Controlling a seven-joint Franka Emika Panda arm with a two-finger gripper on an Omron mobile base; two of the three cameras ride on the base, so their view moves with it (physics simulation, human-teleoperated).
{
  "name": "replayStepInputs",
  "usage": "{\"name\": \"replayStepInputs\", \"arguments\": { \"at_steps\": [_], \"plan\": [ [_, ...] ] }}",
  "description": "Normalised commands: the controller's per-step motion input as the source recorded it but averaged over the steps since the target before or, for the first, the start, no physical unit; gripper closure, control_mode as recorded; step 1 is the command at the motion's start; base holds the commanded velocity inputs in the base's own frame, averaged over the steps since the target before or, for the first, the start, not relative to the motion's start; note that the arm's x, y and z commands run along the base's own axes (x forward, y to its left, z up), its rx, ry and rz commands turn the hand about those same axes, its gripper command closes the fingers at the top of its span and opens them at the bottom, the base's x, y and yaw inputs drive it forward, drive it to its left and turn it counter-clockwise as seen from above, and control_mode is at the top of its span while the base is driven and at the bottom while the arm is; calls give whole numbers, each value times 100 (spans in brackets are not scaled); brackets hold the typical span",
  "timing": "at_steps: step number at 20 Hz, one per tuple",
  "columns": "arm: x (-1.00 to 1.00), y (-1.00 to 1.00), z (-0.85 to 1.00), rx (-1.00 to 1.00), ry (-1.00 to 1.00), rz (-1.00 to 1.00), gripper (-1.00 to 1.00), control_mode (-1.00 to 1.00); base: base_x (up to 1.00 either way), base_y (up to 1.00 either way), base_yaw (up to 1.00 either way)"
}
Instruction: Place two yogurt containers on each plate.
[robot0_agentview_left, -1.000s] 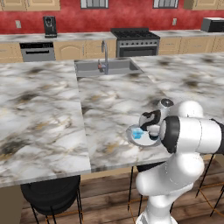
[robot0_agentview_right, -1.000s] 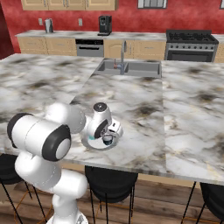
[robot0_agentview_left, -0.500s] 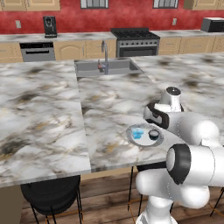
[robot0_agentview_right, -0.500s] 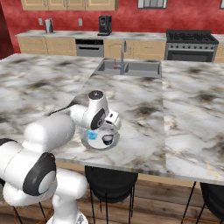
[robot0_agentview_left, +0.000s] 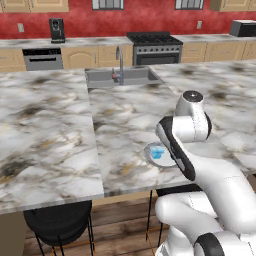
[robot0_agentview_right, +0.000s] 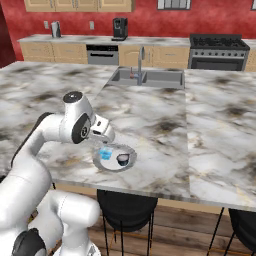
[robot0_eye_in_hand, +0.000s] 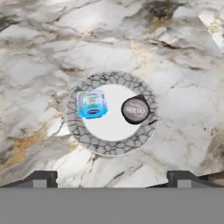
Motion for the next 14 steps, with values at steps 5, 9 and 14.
{"name": "replayStepInputs", "arguments": {
  "at_steps": [5,9,14],
  "plan": [
    [-85,17,69,-1,-7,0,-100,-100,0,0,0],
    [-55,-13,63,0,0,0,-100,-100,0,0,0],
    [-27,-3,66,0,0,0,-100,-100,0,0,0]
  ]
}}
